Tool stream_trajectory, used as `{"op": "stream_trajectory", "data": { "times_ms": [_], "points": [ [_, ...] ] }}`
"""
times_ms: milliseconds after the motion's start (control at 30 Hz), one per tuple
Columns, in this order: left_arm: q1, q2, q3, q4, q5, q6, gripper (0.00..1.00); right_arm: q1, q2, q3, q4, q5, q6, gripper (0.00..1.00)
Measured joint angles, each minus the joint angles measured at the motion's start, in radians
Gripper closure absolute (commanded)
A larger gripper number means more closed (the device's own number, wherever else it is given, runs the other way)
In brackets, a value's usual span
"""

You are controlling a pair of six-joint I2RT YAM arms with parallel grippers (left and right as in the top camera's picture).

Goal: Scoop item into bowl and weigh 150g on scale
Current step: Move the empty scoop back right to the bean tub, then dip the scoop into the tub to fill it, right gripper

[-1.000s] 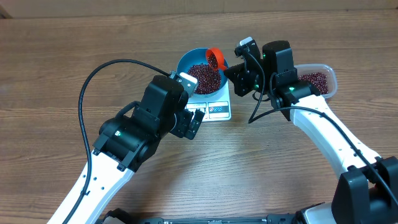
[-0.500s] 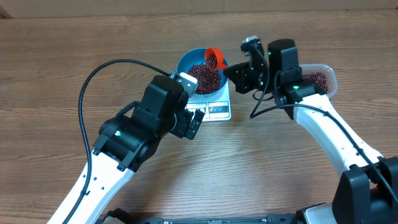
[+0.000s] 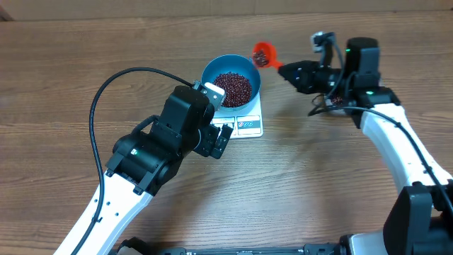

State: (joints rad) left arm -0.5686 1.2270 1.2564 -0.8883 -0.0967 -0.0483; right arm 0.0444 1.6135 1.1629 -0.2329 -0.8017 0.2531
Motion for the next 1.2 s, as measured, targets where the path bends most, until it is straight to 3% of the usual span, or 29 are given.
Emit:
{"op": "stream_trajectory", "data": {
  "times_ms": [333,667,900,1200],
  "points": [
    [0.0,0.0,0.0,0.0,0.0,0.0,0.0,-0.262,-0.11,0.0,-0.13,-0.014,-0.029,0.96],
    [0.0,0.0,0.0,0.0,0.0,0.0,0.0,-0.484,-0.142,0.0,-0.364,-0.009,-0.23,0.96],
    [0.0,0.0,0.0,0.0,0.0,0.0,0.0,-0.521,-0.142,0.0,-0.461,0.065,-0.481,0.96],
    [0.0,0.0,0.0,0.0,0.0,0.0,0.0,-0.443,-0.142,0.0,-0.48,0.371,-0.701,0.96]
  ]
}}
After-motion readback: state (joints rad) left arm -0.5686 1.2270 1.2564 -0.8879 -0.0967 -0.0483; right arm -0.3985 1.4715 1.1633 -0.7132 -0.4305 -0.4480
